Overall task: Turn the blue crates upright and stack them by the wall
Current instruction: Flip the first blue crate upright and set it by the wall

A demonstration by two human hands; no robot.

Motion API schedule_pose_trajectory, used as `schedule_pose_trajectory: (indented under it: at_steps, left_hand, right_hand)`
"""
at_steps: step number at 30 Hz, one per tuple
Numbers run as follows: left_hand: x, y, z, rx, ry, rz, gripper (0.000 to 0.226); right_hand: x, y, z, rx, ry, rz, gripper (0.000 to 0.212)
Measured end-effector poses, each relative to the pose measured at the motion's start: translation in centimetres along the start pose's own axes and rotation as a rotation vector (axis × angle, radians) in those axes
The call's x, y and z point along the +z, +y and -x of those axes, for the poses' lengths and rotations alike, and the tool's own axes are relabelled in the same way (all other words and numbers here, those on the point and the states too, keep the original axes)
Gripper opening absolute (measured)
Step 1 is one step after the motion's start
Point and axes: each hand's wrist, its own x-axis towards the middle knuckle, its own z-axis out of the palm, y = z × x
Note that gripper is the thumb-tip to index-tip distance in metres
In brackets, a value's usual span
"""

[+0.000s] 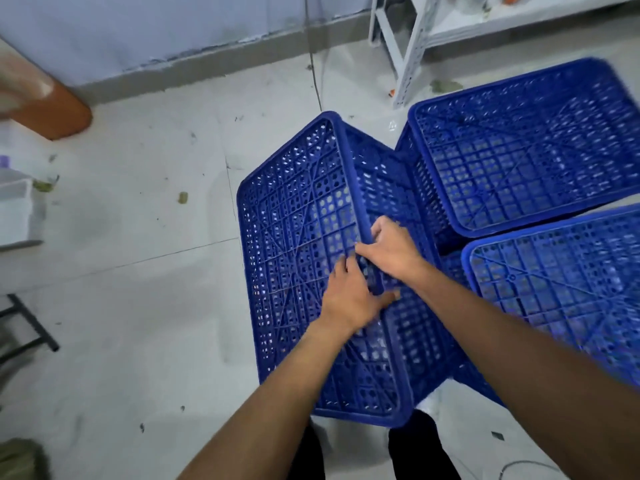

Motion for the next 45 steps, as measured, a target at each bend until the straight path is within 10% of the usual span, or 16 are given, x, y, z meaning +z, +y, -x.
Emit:
schedule_pose_trajectory:
  at_steps: [7,18,24,39,45]
  left_hand:
    - [-0.5,-0.6,0.4,-0.097,0.106,-0.085,0.103]
    - [-5.9,-8.4,3.5,-0.383,0.36,0.015,0.05]
    - [-9.3,-13.9,3.8,-0.496,0.378,0.09,0.042]
    - [-12.5,-23.2,0.6,-0.46,0.223,0.189,0.05]
    - [-11.1,-23.5,0.1,-0.441,0.171,0.248,0.049]
  right_hand:
    - [0.0,1.2,0.3,0.006,-0.064,-0.203,0.048]
    - [2.0,8.2,0.8,0.053,-0.13,0.458,0.055]
    - [5.0,6.6,0.2,0.162,-0.347,0.118,0.061]
    - [10.0,2.7,-1.1,0.349,-0.256,-0.539,0.041]
    - [10.3,2.9,-2.6,0.445,-0.204,-0.577,0.085]
